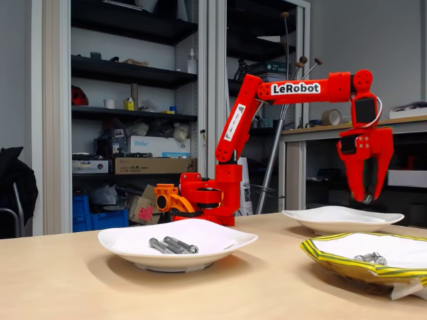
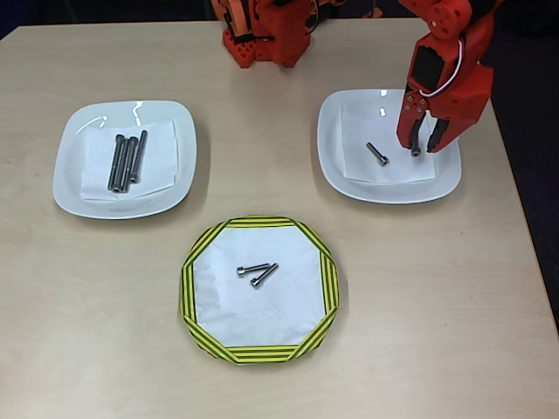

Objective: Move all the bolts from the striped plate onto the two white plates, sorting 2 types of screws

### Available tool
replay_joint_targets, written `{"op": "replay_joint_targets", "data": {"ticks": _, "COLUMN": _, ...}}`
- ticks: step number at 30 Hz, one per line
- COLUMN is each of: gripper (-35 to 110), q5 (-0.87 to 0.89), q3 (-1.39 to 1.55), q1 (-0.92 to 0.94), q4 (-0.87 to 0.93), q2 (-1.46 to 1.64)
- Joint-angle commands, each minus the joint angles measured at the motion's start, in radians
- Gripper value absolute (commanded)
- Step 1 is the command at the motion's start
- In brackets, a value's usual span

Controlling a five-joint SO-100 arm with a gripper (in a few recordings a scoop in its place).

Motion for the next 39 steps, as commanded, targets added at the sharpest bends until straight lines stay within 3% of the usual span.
{"op": "replay_joint_targets", "data": {"ticks": 1, "gripper": 14, "q5": 0.04, "q3": 0.118, "q1": -0.018, "q4": -0.087, "q2": 0.112}}
{"op": "replay_joint_targets", "data": {"ticks": 5, "gripper": 15, "q5": -0.017, "q3": 0.176, "q1": 0.029, "q4": -0.179, "q2": 0.137}}
{"op": "replay_joint_targets", "data": {"ticks": 11, "gripper": 17, "q5": -0.426, "q3": 0.061, "q1": 0.313, "q4": -0.356, "q2": 0.028}}
{"op": "replay_joint_targets", "data": {"ticks": 15, "gripper": 19, "q5": -0.566, "q3": -0.095, "q1": 0.465, "q4": -0.394, "q2": -0.097}}
{"op": "replay_joint_targets", "data": {"ticks": 26, "gripper": 18, "q5": -0.64, "q3": -0.394, "q1": 0.629, "q4": -0.255, "q2": -0.313}}
{"op": "replay_joint_targets", "data": {"ticks": 39, "gripper": 16, "q5": -0.644, "q3": -0.371, "q1": 0.667, "q4": -0.296, "q2": -0.38}}
